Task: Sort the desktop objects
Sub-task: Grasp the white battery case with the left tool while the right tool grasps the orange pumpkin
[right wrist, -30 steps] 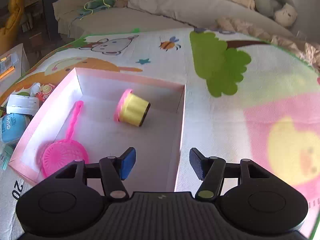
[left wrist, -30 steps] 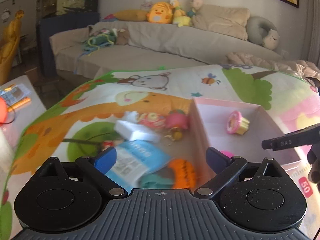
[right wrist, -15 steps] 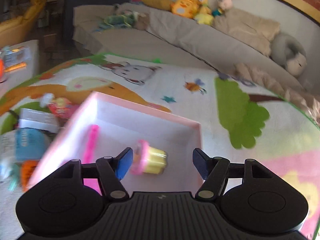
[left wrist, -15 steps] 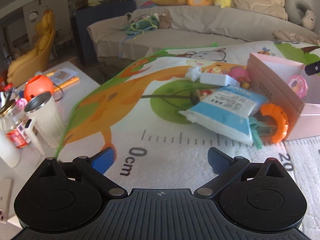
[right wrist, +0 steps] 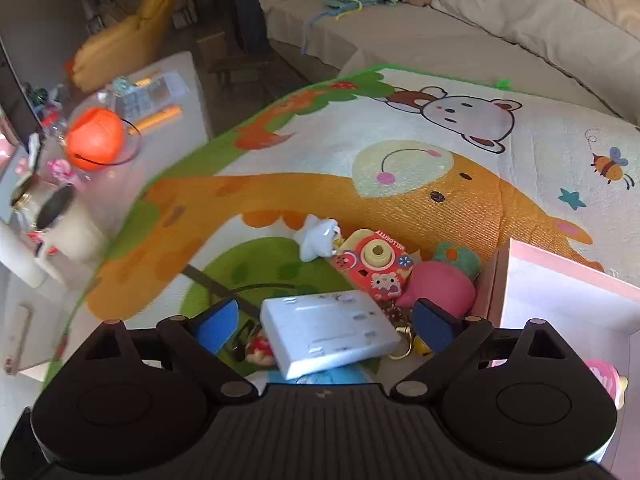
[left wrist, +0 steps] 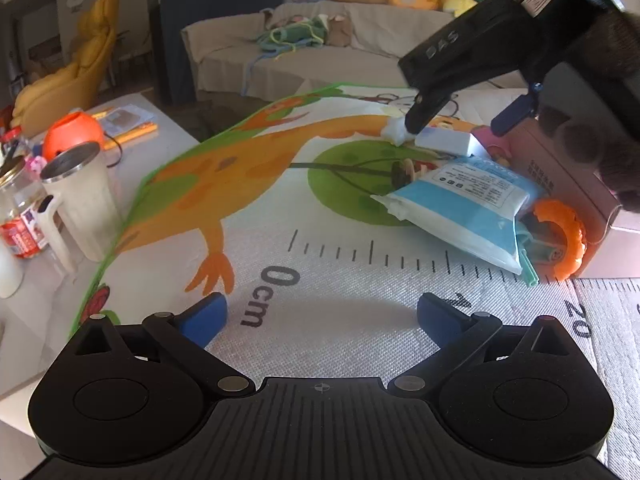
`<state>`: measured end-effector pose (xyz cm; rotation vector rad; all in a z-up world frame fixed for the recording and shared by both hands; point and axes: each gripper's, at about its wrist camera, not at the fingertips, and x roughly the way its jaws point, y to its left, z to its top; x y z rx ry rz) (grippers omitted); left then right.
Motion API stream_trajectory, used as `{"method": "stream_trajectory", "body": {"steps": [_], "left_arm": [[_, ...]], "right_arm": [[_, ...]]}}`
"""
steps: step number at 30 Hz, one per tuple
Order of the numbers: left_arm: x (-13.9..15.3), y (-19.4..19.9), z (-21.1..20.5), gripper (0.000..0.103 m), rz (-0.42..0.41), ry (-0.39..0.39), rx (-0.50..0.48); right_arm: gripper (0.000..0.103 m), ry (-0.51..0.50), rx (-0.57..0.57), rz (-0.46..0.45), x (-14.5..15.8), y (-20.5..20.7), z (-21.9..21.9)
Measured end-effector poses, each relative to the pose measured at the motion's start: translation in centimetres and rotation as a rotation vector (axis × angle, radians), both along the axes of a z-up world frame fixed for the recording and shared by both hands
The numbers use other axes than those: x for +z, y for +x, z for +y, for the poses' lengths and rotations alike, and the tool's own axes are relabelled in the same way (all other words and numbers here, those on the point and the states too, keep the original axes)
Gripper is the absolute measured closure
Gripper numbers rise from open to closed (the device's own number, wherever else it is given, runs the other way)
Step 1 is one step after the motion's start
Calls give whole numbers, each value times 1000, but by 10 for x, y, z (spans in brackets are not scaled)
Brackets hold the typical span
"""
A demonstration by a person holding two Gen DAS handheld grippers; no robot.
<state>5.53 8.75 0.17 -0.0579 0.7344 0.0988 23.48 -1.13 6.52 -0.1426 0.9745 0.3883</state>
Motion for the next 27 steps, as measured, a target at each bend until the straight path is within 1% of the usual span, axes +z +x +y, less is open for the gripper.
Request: {"method": "stream_trajectory", "body": {"steps": [1, 3, 4, 6, 8, 9, 10, 11, 12, 14, 16, 19, 21, 23, 24, 25, 27], "left_arm": [[0, 0, 1, 0, 0, -5, 0], [0, 0, 1, 0, 1, -11, 1], [0, 0, 1, 0, 1, -14, 1], [0, 1, 3, 0, 3, -23, 1], [-1, 1, 4, 0, 5, -27, 1], [-1, 1, 3, 0, 5, -26, 1], [-1, 1, 3, 0, 5, -24, 1], [-1, 1, 3, 0, 5, -25, 1], [-1, 1, 3, 0, 5, -25, 1], [-1, 1, 3, 0, 5, -25, 1], [-1, 1, 3, 0, 4, -24, 2], [0, 0, 3, 0, 0, -14, 3], [1, -2, 3, 0, -5, -7, 3], [2, -5, 2, 0, 5, 2, -4], [3, -7, 1, 0, 9, 6, -14], [5, -11, 0, 0, 10, 11, -23], [10, -18, -2, 0, 5, 18, -32]], "right_arm": [[9, -24, -1, 10, -8, 5, 5], [10, -41, -7, 36, -23, 12, 9], [21, -56, 2, 25, -25, 10, 12], [26, -61, 24, 22, -26, 5, 15], [54, -75, 65, -32, -17, -7, 17], [58, -84, 79, -53, -10, -13, 18], [65, -79, 82, -62, -3, -19, 15], [71, -64, 90, -63, 4, -26, 12], [73, -53, 100, -67, 10, -33, 8], [83, -41, 112, -63, 19, -49, -3], [86, -22, 124, -39, 23, -67, -17], [86, 13, 143, 4, 22, -99, -43], [86, 53, 163, 43, 21, -124, -61], [86, 79, 189, 70, 19, -149, -77], [86, 74, 203, 64, 18, -163, -84], [86, 52, 214, 37, 15, -178, -90], [82, -17, 237, -49, 11, -203, -97]]}}
